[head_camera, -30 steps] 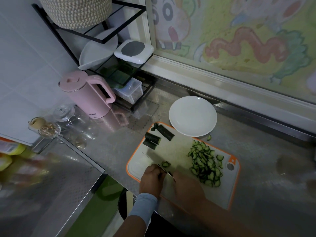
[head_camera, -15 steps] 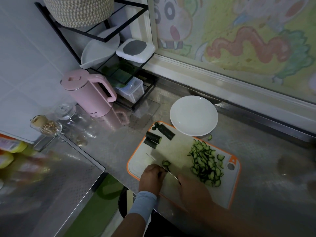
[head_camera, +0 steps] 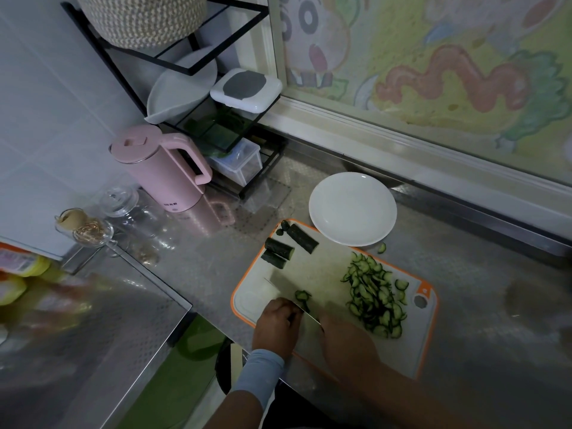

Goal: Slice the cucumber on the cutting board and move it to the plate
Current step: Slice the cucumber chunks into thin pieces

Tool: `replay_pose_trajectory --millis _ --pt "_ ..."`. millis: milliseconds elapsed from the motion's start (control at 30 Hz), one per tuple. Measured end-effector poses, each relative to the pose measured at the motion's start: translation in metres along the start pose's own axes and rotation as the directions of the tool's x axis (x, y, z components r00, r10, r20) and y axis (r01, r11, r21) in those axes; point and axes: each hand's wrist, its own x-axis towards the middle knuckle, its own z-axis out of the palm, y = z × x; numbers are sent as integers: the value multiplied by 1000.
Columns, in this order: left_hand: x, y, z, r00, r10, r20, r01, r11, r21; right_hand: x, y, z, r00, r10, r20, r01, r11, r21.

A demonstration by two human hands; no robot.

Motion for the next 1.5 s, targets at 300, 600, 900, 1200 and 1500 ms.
replay_pose_trajectory --millis 300,600,900,1200,1500 --pt "2 1 -5 1000 -19 20 19 1000 20 11 -19 1 992 72 102 -66 996 -58" --pt "0 1 -5 999 -28 -17 28 1000 2 -17 1 -10 998 31 59 -32 999 11" --pt "-1 -6 5 1000 -16 -15 16 1000 -4 16 -15 15 996 17 -87 -24 997 -71" --pt "-1 -2 -1 999 -50 21 50 999 -1 10 -15 18 982 0 -188 -11 998 -59" --pt "-4 4 2 990 -144 1 144 989 -14 -10 4 9 991 -78 -112 60 987 -152"
